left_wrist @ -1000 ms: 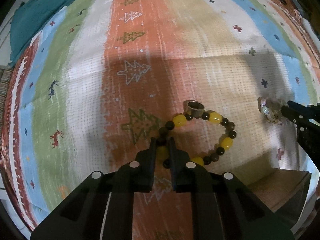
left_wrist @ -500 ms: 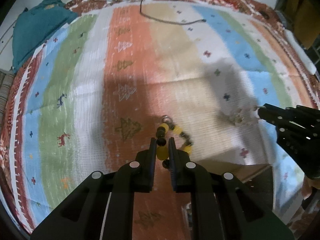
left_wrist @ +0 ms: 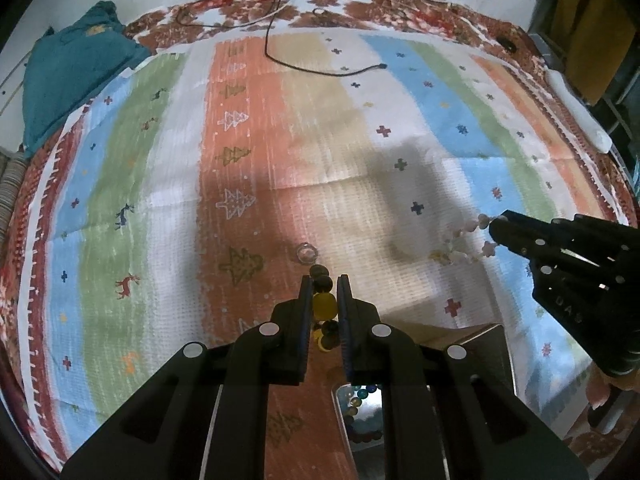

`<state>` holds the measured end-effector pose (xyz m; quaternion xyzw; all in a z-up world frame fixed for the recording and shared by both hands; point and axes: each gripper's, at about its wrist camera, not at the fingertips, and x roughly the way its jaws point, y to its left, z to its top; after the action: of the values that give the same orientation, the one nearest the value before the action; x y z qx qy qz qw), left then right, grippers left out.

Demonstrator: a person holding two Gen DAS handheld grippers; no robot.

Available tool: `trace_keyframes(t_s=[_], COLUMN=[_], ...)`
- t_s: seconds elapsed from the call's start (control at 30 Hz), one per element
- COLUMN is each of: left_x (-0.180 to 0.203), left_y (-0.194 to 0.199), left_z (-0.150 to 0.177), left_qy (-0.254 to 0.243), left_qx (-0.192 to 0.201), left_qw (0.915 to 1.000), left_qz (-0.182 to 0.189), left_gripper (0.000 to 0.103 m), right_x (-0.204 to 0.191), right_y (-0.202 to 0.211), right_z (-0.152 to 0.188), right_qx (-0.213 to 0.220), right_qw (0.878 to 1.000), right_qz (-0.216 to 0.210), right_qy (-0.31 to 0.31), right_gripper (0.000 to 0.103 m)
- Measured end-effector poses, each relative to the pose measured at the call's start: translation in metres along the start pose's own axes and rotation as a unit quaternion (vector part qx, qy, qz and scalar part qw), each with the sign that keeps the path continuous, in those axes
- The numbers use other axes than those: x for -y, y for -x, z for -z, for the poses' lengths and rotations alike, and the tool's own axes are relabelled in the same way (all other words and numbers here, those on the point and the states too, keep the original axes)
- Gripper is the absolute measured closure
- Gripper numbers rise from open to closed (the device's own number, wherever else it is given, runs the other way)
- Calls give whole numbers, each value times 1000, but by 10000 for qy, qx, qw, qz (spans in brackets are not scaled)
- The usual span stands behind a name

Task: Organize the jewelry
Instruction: 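Lift and carry both bracelets over the silver tin with both grippers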

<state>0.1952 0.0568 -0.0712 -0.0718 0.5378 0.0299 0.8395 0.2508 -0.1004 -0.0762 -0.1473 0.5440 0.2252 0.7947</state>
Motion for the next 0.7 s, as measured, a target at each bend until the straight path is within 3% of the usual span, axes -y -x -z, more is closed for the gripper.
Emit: trace_keyframes(t_s=[0.7], left_x=[1], left_y=[28], left_z=[9], left_qy=[59], left_qx=[296], left_qw=[9993], left_qz=[219], left_gripper=[92], right_x=[-3], right_y=[34], right_z=[12], right_qx=[350], right_qw=[9991], right_qz=[-225], right_qy=[-70], right_gripper=[91])
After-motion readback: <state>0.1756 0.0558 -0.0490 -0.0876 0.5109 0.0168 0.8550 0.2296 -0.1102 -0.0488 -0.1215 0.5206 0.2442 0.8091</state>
